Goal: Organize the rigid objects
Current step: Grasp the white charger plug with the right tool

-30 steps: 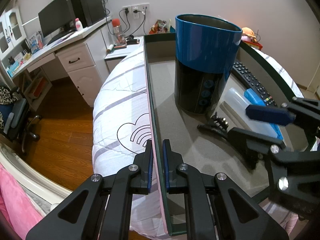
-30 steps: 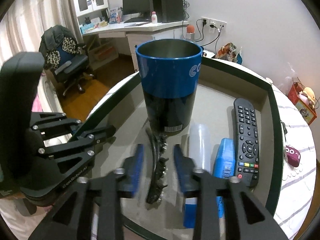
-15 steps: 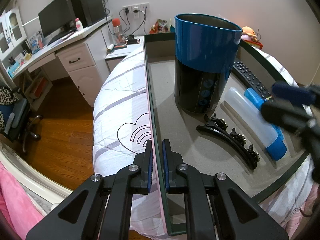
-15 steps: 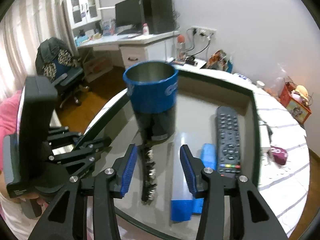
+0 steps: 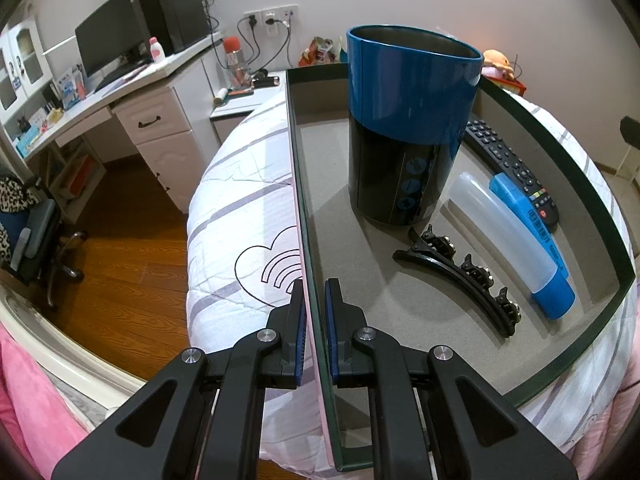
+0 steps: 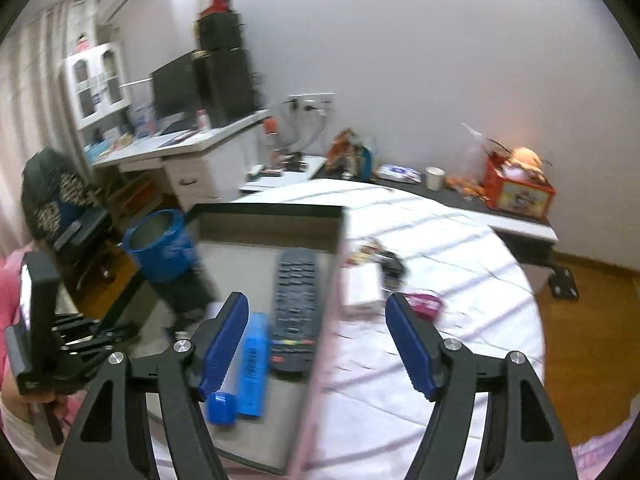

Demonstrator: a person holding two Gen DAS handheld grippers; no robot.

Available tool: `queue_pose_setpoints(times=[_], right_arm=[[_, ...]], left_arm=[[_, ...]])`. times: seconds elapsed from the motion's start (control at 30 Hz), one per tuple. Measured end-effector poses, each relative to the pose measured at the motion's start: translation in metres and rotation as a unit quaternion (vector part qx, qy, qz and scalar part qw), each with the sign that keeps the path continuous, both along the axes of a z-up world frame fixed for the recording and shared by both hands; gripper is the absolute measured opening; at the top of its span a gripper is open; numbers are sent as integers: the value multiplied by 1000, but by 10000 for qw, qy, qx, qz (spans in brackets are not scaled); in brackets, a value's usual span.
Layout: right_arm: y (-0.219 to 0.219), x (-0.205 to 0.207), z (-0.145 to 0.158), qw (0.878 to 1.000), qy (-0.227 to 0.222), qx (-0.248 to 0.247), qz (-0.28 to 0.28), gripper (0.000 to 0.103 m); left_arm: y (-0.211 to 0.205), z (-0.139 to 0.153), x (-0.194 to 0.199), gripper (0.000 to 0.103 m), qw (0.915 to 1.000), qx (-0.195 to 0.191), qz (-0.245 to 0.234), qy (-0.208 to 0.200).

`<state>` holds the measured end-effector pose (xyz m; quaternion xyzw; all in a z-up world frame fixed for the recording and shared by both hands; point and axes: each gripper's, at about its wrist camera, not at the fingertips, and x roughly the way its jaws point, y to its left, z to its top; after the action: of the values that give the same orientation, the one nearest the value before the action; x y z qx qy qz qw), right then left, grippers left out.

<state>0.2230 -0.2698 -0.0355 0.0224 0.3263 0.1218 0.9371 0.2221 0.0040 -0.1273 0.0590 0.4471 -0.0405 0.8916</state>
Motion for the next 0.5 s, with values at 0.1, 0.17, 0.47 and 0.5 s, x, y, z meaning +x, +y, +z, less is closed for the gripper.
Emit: queue_pose_setpoints(times=[0.1,0.17,0.47,0.5], right_arm=[[-25,4,-9,9996,113,-31,-262,73],[-38,9,-17,9990,238,-48,-376,73],[-71,30,-61,9955,801,-133,-489,73],[-71,32,-64,9954,817,-147,-469,73]], left_arm=[[-1,-1,0,7,10000,27,-9,11],[-1,-1,-1,7,10000,35,-12,17],[0,-1,-2,8,10000,22,-16,55],[0,-1,-2,8,10000,15,-14,53]])
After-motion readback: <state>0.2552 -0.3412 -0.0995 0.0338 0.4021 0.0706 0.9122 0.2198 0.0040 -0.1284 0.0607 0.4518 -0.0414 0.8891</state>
